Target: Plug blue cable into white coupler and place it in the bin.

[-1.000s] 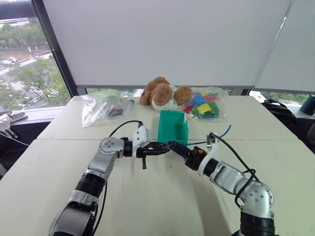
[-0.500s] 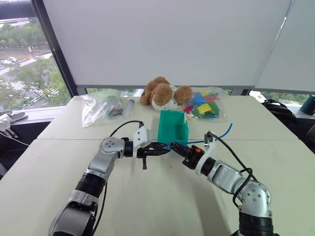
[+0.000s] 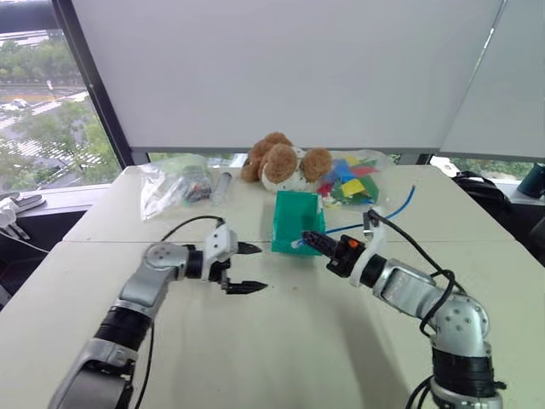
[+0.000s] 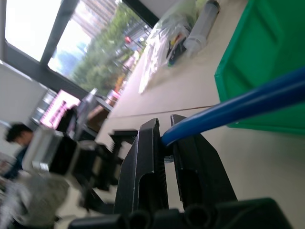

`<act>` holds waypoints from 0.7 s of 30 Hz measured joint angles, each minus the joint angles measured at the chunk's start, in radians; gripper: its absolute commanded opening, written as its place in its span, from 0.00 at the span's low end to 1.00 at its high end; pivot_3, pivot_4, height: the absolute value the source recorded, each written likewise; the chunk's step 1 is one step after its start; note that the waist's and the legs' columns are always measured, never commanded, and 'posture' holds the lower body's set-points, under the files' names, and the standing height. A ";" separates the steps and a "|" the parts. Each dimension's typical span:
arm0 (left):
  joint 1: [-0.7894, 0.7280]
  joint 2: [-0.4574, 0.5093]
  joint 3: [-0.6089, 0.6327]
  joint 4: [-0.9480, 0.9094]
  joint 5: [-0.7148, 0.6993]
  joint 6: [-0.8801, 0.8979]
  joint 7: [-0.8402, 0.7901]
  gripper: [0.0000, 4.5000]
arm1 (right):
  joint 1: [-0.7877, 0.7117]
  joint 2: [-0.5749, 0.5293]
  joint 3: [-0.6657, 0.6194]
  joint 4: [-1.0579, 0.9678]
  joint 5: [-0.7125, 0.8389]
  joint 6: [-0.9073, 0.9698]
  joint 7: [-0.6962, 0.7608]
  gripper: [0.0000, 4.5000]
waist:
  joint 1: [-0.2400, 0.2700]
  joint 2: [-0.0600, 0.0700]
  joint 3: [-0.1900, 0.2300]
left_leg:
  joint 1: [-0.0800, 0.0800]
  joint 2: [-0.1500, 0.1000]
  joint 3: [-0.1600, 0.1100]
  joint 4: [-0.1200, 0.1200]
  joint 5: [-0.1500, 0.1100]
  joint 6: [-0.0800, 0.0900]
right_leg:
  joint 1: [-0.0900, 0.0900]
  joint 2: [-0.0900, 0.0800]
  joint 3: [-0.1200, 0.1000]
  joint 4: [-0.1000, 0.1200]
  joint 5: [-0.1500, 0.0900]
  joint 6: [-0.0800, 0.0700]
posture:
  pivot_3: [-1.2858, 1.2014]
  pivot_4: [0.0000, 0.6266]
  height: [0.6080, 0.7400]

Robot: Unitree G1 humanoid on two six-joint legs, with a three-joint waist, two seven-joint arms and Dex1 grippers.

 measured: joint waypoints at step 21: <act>-0.256 0.182 0.101 0.836 0.117 -0.291 -0.055 0.98 | -0.014 -0.065 0.125 -0.048 -0.129 -0.020 0.200 0.00 | 0.003 -0.001 0.000 | -0.001 0.000 0.000 0.000 0.000 0.000 | 0.000 0.000 -0.001 0.000 0.000 0.000 | 0.52 0.24 1.00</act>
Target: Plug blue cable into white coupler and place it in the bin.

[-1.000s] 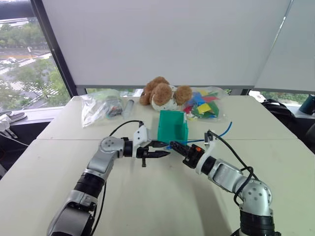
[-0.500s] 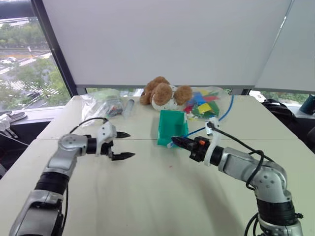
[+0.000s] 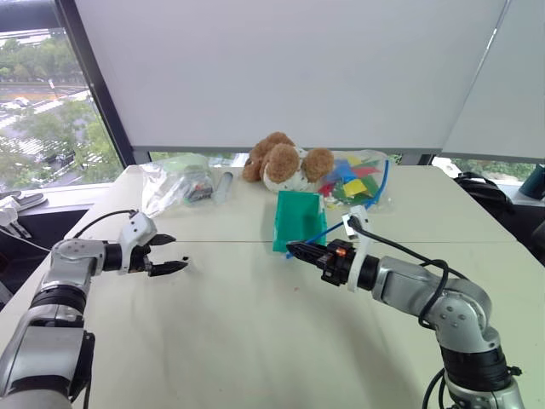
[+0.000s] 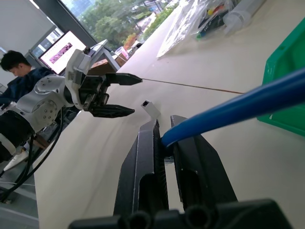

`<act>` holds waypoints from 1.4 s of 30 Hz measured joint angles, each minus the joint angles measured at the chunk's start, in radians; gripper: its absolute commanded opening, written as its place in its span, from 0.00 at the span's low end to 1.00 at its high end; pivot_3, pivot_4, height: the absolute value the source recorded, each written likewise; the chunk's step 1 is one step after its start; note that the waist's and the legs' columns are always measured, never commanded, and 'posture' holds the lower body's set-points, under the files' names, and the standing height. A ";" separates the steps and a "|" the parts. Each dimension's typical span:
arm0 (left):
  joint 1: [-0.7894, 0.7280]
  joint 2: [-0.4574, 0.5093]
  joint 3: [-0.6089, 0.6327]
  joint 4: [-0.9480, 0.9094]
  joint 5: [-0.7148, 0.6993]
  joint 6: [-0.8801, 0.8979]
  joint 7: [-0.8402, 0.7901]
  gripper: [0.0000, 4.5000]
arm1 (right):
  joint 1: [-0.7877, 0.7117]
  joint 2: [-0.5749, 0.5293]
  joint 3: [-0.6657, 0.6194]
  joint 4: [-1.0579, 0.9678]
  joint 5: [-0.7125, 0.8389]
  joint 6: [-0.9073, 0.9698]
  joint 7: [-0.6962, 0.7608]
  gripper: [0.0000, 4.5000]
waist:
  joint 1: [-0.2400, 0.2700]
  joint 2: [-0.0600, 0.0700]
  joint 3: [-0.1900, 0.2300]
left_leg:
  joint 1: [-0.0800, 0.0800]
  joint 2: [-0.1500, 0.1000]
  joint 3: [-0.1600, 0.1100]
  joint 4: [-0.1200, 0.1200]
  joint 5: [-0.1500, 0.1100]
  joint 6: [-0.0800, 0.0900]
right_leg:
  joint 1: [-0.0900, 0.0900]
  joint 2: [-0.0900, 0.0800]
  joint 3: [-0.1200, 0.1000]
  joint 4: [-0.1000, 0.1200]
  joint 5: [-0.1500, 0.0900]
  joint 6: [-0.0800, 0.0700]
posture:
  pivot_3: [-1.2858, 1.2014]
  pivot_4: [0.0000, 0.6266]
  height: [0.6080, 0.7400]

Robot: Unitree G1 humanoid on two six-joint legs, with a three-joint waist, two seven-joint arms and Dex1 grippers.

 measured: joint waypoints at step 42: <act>0.015 -0.356 -0.015 -0.154 0.047 -0.022 -0.190 0.16 | -0.015 -0.159 0.003 -0.053 -0.036 0.021 0.061 0.00 | 0.013 0.000 0.000 | -0.001 -0.001 0.001 0.001 0.000 0.000 | 0.000 -0.002 0.000 -0.001 0.000 0.000 | 0.52 0.24 1.00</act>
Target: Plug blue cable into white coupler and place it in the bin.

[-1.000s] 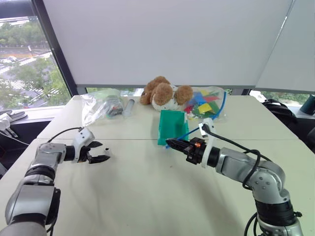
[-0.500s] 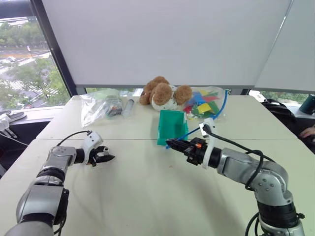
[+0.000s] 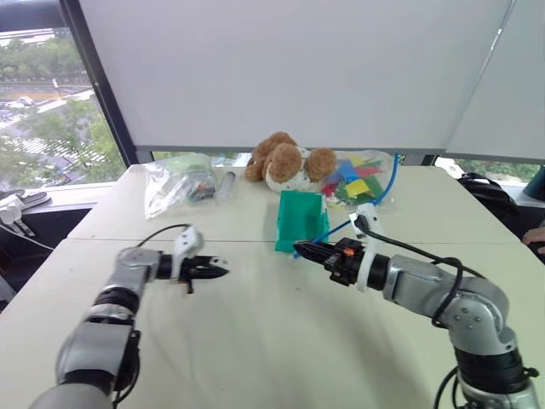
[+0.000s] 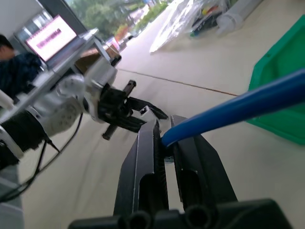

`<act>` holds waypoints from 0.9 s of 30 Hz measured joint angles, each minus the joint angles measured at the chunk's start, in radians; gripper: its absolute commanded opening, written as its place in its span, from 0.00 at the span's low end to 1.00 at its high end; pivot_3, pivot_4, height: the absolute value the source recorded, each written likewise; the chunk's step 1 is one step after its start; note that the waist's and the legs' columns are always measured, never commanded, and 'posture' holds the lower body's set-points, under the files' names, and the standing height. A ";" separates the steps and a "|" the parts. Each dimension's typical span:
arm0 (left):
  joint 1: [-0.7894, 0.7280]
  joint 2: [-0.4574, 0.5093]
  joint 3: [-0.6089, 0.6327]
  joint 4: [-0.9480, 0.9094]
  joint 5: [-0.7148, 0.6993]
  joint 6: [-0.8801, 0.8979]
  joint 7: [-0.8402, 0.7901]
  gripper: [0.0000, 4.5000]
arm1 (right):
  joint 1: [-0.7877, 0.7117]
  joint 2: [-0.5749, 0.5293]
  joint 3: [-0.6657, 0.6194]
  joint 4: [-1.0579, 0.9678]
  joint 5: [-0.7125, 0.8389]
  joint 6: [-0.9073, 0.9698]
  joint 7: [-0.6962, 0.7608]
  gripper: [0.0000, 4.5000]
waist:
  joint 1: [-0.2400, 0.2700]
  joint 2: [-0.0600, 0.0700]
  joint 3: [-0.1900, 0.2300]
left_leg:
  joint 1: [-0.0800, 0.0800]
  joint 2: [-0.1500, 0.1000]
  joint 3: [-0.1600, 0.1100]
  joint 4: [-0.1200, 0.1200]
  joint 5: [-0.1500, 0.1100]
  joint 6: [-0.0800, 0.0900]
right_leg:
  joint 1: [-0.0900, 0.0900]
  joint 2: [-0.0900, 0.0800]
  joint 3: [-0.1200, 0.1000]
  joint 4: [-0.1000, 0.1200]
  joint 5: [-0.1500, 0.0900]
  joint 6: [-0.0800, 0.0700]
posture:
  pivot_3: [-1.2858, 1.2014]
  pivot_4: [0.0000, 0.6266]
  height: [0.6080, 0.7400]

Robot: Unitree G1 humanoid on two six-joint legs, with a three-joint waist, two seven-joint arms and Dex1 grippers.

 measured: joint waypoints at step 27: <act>0.100 -0.203 -0.342 -0.235 0.183 -0.079 0.240 0.16 | 0.000 -0.104 0.335 -0.024 -0.443 -0.087 0.301 0.00 | 0.016 -0.003 -0.008 | 0.004 0.000 -0.002 0.003 0.000 0.001 | 0.007 -0.001 0.000 -0.001 0.000 0.000 | 0.52 0.24 1.00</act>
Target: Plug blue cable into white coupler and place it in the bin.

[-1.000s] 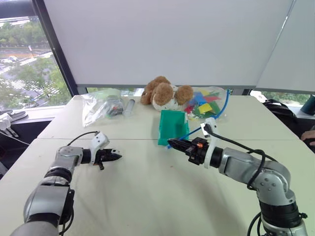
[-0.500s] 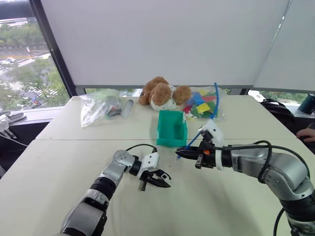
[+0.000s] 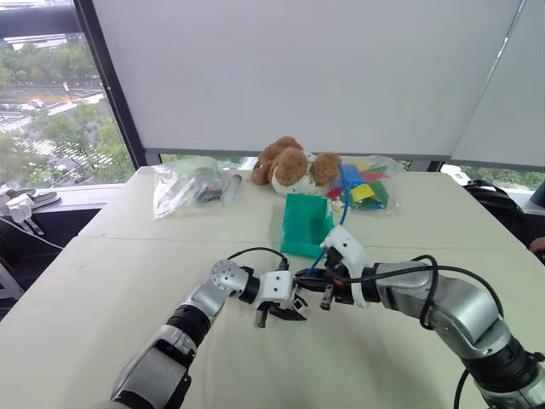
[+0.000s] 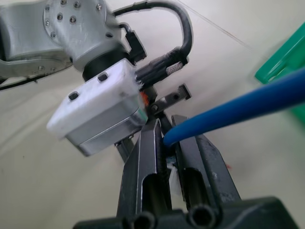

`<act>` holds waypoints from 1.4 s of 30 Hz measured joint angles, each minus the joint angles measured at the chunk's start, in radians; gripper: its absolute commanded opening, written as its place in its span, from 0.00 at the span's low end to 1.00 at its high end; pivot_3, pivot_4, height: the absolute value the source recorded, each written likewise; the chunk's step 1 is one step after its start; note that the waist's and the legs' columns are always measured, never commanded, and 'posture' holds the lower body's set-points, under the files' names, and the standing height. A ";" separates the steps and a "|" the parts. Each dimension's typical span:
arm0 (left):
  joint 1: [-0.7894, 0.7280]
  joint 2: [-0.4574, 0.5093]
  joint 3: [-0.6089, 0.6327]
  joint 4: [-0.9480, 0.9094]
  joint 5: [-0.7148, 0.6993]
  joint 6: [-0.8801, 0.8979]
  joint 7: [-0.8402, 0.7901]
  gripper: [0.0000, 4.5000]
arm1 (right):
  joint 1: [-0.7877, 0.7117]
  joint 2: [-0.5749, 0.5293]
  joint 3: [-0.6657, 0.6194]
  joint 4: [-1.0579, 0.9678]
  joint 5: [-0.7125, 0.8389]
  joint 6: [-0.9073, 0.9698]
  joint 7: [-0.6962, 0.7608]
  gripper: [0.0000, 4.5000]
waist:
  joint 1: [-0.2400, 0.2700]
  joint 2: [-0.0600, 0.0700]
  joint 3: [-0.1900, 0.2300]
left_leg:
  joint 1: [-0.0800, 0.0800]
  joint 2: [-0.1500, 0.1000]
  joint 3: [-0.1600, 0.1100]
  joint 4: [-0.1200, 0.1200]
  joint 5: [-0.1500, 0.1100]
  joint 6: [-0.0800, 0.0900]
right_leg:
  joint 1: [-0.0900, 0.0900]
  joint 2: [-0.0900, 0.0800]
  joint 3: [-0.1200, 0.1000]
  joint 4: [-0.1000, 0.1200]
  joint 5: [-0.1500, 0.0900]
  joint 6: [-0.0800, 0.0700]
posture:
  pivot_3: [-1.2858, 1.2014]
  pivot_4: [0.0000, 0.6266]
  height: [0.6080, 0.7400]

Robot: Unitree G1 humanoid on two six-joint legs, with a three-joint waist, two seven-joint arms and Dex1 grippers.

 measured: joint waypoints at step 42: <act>0.008 0.001 0.023 -0.005 -0.082 0.149 -0.068 0.16 | -0.014 0.056 0.000 0.076 -0.127 -0.012 0.109 0.00 | -0.005 0.000 0.000 | 0.000 0.001 0.000 -0.002 0.000 0.000 | -0.002 0.001 0.000 -0.001 0.000 0.000 | 0.52 0.24 1.00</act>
